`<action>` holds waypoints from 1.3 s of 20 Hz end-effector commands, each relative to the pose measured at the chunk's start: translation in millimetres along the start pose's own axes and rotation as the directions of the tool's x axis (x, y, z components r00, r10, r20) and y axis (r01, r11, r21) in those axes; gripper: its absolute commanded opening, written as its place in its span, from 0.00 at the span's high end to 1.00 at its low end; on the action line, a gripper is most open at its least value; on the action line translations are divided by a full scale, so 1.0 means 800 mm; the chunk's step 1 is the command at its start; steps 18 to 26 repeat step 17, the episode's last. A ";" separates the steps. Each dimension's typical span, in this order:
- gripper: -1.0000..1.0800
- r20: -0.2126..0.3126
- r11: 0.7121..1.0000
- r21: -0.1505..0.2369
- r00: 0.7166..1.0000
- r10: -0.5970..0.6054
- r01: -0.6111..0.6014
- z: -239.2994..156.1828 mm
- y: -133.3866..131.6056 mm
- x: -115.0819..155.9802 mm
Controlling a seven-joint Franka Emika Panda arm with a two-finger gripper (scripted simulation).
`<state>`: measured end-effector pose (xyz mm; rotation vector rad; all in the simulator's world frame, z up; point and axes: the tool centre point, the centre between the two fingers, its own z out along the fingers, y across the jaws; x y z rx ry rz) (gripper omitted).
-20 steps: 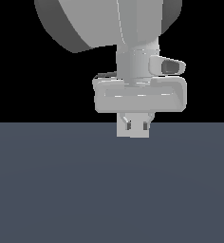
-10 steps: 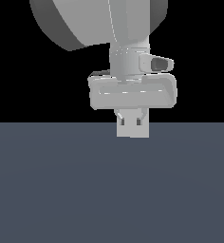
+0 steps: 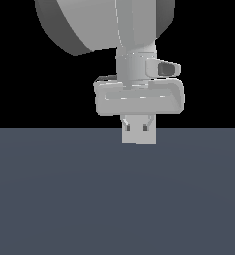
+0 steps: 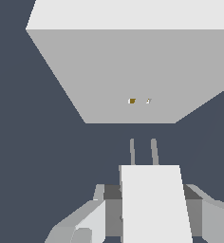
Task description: Plug the charger into the wall socket.
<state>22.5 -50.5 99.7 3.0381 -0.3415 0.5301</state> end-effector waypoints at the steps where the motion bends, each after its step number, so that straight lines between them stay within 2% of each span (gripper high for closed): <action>1: 1.00 0.000 1.000 0.000 1.000 0.000 0.000 0.002 0.000 0.007; 12: 1.00 0.000 1.000 0.000 1.000 0.001 -0.001 0.017 0.000 0.048; 26: 1.00 0.000 1.000 0.000 1.000 0.002 -0.002 0.019 0.000 0.053</action>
